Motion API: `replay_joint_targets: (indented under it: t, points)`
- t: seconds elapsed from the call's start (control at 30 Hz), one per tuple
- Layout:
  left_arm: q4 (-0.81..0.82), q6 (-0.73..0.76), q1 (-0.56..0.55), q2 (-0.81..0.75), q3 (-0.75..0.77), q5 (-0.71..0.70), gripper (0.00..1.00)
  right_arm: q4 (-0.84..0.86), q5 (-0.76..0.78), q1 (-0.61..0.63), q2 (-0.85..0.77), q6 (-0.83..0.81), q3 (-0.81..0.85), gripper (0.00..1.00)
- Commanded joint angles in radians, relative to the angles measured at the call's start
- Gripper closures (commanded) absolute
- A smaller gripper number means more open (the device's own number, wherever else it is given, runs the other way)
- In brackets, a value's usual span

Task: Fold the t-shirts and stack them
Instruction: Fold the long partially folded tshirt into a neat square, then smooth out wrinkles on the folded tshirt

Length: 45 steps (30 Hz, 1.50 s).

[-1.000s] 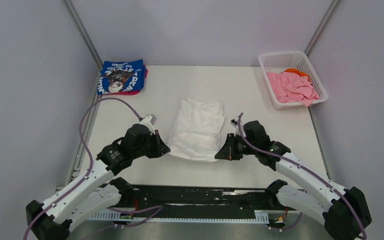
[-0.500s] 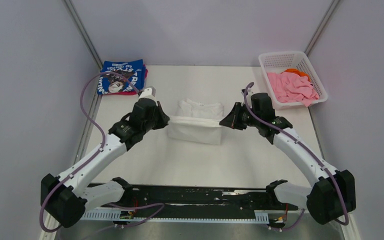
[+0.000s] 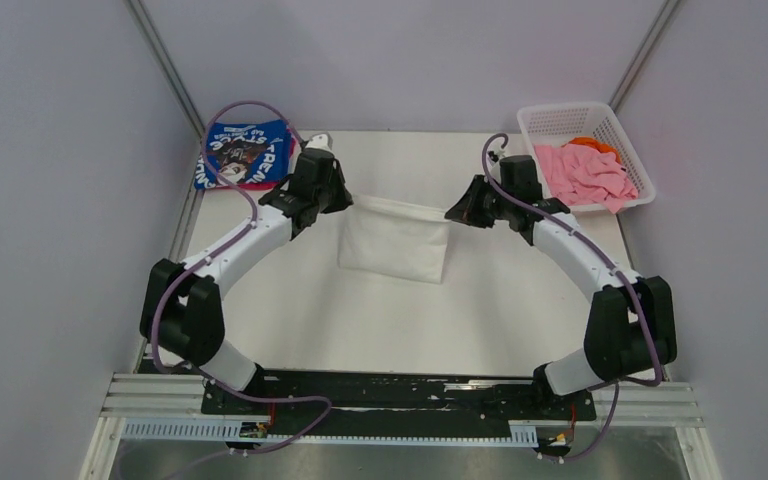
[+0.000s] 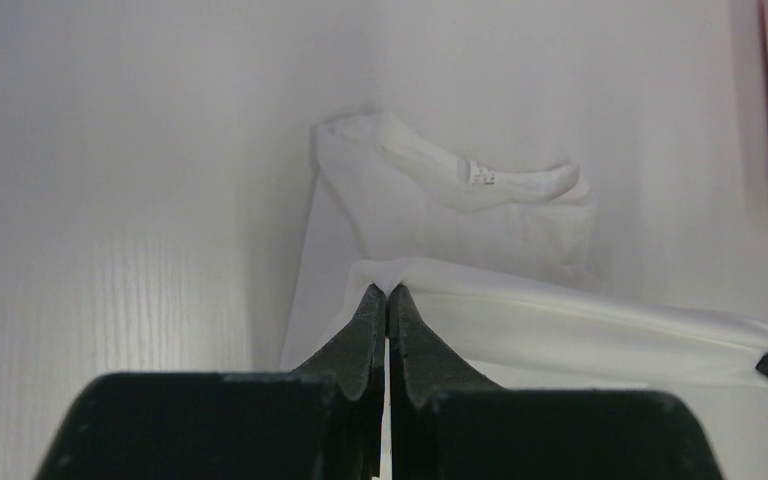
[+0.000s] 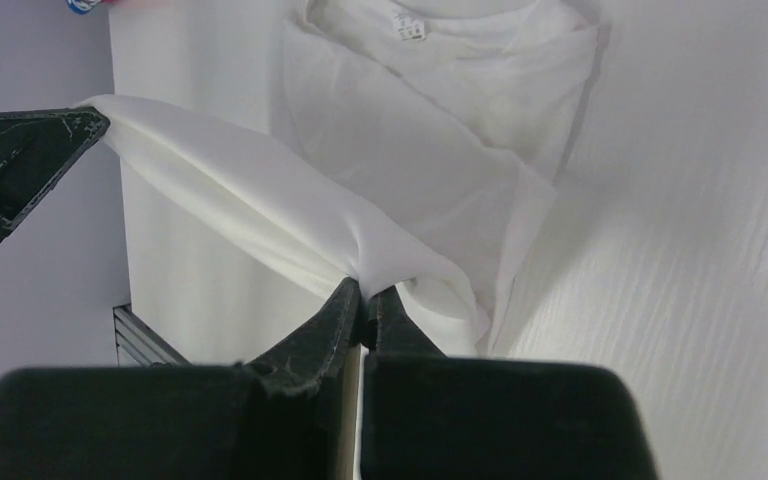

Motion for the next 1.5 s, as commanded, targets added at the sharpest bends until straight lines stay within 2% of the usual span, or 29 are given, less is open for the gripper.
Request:
replay_joint_targets:
  t: [0.0, 0.47, 0.53, 0.6, 0.67, 0.7, 0.73, 0.77, 0.8, 0.87, 1.0, 1.17, 1.37, 1.47]
  points:
    - [0.041, 0.065, 0.065, 0.113, 0.104, -0.046, 1.0, 0.043, 0.1, -0.041, 0.086, -0.051, 0.087, 1.0]
    - [0.001, 0.085, 0.115, 0.441, 0.337, 0.03, 1.0, 0.093, 0.079, -0.107, 0.382, -0.042, 0.229, 1.0]
    - [0.0, 0.09, 0.115, 0.469, 0.354, 0.038, 1.0, 0.094, 0.066, -0.113, 0.415, -0.035, 0.249, 0.97]
    - [-0.005, 0.095, 0.118, 0.491, 0.375, 0.04, 0.97, 0.095, 0.065, -0.116, 0.437, -0.027, 0.267, 0.88]
    - [-0.013, 0.099, 0.121, 0.502, 0.398, 0.051, 0.74, 0.093, 0.062, -0.119, 0.443, -0.018, 0.28, 0.46]
    - [-0.013, 0.102, 0.121, 0.5, 0.408, 0.061, 0.52, 0.093, 0.047, -0.119, 0.442, -0.017, 0.281, 0.28]
    - [-0.011, 0.105, 0.121, 0.496, 0.411, 0.092, 0.41, 0.093, 0.033, -0.119, 0.436, -0.013, 0.279, 0.16]
    - [0.001, 0.106, 0.121, 0.482, 0.408, 0.11, 0.21, 0.093, 0.024, -0.117, 0.427, -0.008, 0.274, 0.06]
    - [0.01, 0.109, 0.121, 0.474, 0.404, 0.15, 0.06, 0.092, 0.017, -0.115, 0.418, -0.008, 0.266, 0.01]
    - [0.028, 0.105, 0.121, 0.447, 0.385, 0.201, 0.01, 0.095, 0.011, -0.107, 0.383, -0.006, 0.239, 0.0]
    - [0.056, 0.094, 0.12, 0.379, 0.315, 0.3, 0.0, 0.116, 0.001, -0.071, 0.283, -0.012, 0.168, 0.0]
    - [0.185, 0.058, 0.12, 0.309, 0.194, 0.423, 0.0, 0.24, -0.119, -0.046, 0.213, 0.039, 0.083, 0.0]
    - [0.206, 0.055, 0.12, 0.44, 0.292, 0.528, 0.0, 0.34, -0.184, -0.046, 0.328, 0.109, 0.145, 0.0]
    - [0.134, 0.065, 0.12, 0.567, 0.411, 0.542, 0.0, 0.376, -0.195, -0.048, 0.43, 0.138, 0.224, 0.0]
